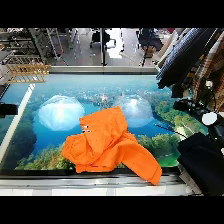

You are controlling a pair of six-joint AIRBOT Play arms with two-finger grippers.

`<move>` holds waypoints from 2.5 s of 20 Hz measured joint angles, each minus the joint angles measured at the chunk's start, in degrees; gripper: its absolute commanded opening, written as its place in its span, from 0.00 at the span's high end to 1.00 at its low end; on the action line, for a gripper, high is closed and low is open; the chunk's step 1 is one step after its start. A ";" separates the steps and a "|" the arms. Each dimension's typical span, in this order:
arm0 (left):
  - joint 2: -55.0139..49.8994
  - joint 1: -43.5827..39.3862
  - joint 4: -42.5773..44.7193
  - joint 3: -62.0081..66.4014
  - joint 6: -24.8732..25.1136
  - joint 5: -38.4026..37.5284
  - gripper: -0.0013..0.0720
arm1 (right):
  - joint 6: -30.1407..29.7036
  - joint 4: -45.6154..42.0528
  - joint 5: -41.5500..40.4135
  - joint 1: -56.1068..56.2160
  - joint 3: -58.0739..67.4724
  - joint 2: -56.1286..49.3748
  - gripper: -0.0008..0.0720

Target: Fold the clothes and pants, and hang the long-sleeved shirts on hangers.

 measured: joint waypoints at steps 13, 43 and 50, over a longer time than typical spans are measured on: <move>0.00 0.00 0.00 0.00 0.00 -0.22 0.97 | 0.00 0.02 0.02 0.00 0.00 0.00 0.97; -2.56 0.02 -52.54 -40.48 21.55 -3.21 0.02 | -3.72 19.63 18.82 43.06 4.92 -13.55 0.41; -3.78 -0.09 -53.94 -42.62 15.32 -15.45 0.03 | -0.50 15.17 20.76 48.33 17.97 -27.52 0.24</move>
